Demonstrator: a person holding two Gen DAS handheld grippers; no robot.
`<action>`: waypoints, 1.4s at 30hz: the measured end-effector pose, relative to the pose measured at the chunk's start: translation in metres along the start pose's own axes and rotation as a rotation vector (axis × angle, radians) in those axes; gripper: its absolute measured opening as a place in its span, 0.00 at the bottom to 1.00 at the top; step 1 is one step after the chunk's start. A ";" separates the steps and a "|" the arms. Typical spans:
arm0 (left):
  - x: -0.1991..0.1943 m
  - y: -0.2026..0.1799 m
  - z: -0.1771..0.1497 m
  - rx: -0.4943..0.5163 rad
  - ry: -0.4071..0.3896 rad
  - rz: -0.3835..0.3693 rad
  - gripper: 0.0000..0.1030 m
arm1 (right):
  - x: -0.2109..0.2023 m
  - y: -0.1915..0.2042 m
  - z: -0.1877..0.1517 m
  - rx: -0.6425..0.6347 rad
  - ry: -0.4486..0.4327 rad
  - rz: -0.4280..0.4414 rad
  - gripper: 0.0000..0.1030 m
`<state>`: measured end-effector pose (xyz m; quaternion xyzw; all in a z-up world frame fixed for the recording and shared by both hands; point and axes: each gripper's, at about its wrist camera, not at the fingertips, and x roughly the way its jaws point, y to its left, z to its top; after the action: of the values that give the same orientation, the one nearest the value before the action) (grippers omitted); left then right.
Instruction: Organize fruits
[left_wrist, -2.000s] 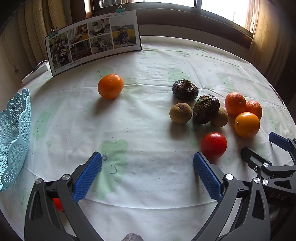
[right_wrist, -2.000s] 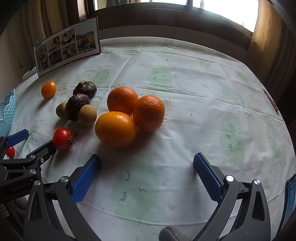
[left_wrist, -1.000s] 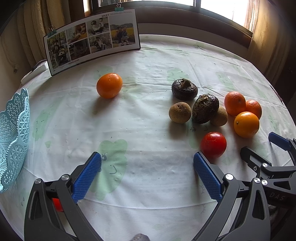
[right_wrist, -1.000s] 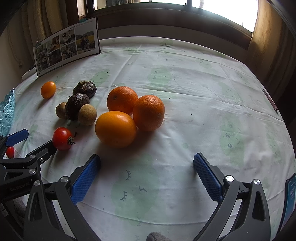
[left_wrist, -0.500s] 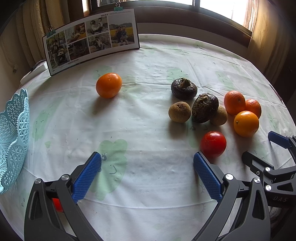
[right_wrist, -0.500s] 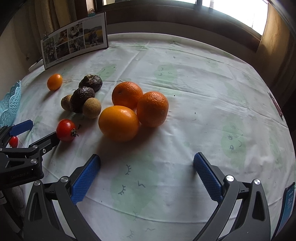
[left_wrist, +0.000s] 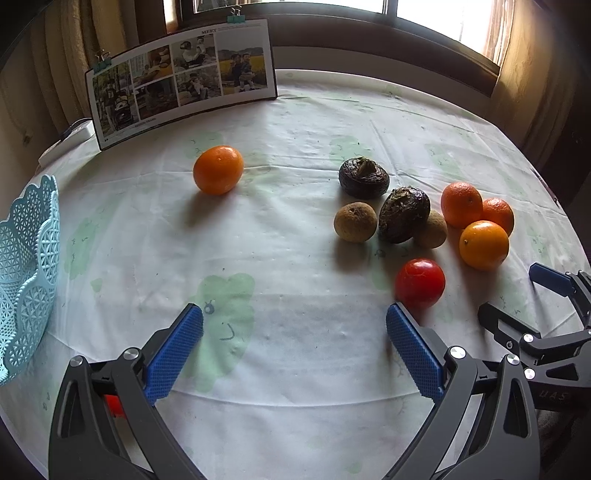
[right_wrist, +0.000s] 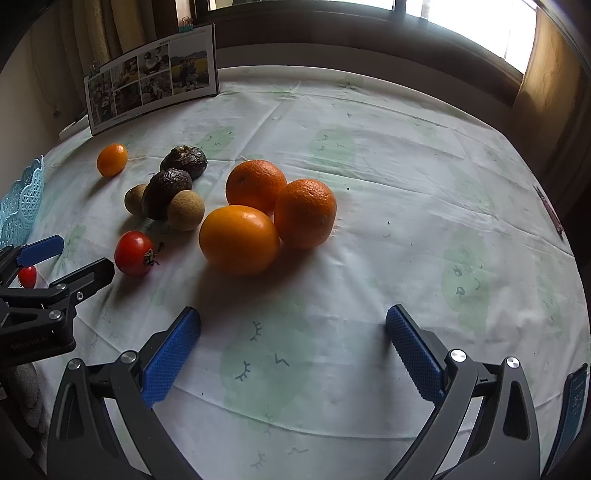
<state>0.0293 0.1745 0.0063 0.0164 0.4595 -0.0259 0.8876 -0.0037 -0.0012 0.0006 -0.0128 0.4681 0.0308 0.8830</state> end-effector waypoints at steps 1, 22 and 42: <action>-0.002 0.001 0.000 -0.003 -0.007 0.004 0.97 | -0.001 0.000 0.000 -0.001 0.000 -0.001 0.95; -0.065 0.021 -0.002 -0.003 -0.182 0.093 0.97 | -0.013 -0.009 -0.004 0.028 -0.044 -0.001 0.95; -0.074 0.074 -0.043 -0.100 -0.141 0.150 0.95 | -0.037 -0.026 -0.004 0.095 -0.184 0.068 0.92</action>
<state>-0.0435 0.2527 0.0424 0.0047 0.3943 0.0624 0.9169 -0.0263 -0.0289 0.0290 0.0480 0.3863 0.0393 0.9203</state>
